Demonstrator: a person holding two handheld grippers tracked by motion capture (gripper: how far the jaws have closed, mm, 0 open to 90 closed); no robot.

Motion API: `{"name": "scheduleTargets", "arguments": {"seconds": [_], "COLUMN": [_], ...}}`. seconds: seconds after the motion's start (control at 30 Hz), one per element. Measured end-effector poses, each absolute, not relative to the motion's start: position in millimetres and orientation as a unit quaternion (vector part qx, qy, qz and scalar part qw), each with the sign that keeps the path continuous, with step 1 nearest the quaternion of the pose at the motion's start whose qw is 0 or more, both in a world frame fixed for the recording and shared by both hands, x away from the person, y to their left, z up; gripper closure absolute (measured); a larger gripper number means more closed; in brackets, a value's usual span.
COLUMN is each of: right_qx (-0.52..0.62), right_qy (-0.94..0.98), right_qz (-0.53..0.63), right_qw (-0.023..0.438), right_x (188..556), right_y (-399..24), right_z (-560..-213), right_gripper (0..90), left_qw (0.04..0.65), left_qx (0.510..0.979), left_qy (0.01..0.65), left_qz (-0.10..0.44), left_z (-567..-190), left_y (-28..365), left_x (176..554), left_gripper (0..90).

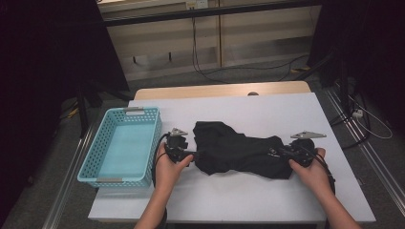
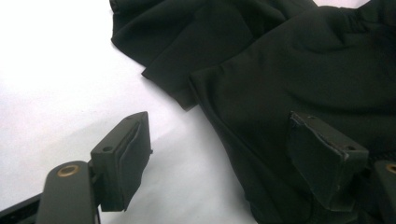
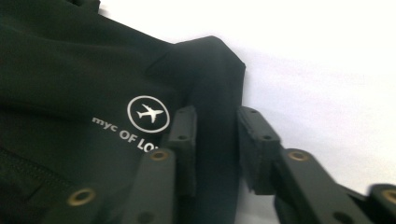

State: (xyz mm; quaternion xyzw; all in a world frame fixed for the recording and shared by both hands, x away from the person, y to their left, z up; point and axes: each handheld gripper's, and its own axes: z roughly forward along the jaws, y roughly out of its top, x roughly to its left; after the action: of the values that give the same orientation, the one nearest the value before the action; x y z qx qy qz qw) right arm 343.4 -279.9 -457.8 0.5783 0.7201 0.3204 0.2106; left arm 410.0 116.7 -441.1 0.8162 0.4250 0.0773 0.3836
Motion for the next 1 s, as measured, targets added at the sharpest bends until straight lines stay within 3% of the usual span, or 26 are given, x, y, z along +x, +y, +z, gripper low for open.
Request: {"name": "scheduleTargets", "arguments": {"seconds": [0.1,0.33,0.4,0.47,0.53,0.57,0.73,1.0], "right_qx": [0.566,0.558,0.557,0.556,0.554,0.554,0.555,0.546], "right_qy": [0.727,0.727,0.727,0.726,0.727,0.727,0.723,0.706], "right_qz": [0.330,0.342,0.346,0.347,0.346,0.346,0.361,0.401], "right_qw": [0.207,0.207,0.207,0.209,0.211,0.211,0.200,0.208], "right_x": [343.0,342.1,340.9,340.2,340.1,340.1,339.7,336.7], "right_y": [-278.5,-280.3,-279.8,-279.1,-278.5,-278.5,-281.5,-287.4], "right_z": [-458.9,-460.2,-460.3,-460.6,-460.3,-460.3,-460.3,-446.3], "right_gripper": [83.7,85.2,85.3,85.4,85.4,85.4,85.6,86.1], "left_qw": [0.379,0.377,0.377,0.378,0.381,0.386,0.380,0.401], "left_qx": [0.822,0.826,0.831,0.830,0.830,0.827,0.836,0.824], "left_qy": [0.421,0.414,0.407,0.406,0.405,0.406,0.396,0.398], "left_qz": [0.069,0.066,0.052,0.057,0.047,0.036,0.025,0.044], "left_z": [-443.2,-448.7,-450.8,-451.1,-450.7,-451.2,-450.4,-432.9], "left_y": [115.1,109.8,108.7,106.4,106.3,105.6,101.7,112.1], "left_x": [409.5,409.1,409.1,408.4,408.6,408.3,405.0,404.6], "left_gripper": [25.2,27.7,38.0,41.6,55.5,55.5,83.4,86.8]}}
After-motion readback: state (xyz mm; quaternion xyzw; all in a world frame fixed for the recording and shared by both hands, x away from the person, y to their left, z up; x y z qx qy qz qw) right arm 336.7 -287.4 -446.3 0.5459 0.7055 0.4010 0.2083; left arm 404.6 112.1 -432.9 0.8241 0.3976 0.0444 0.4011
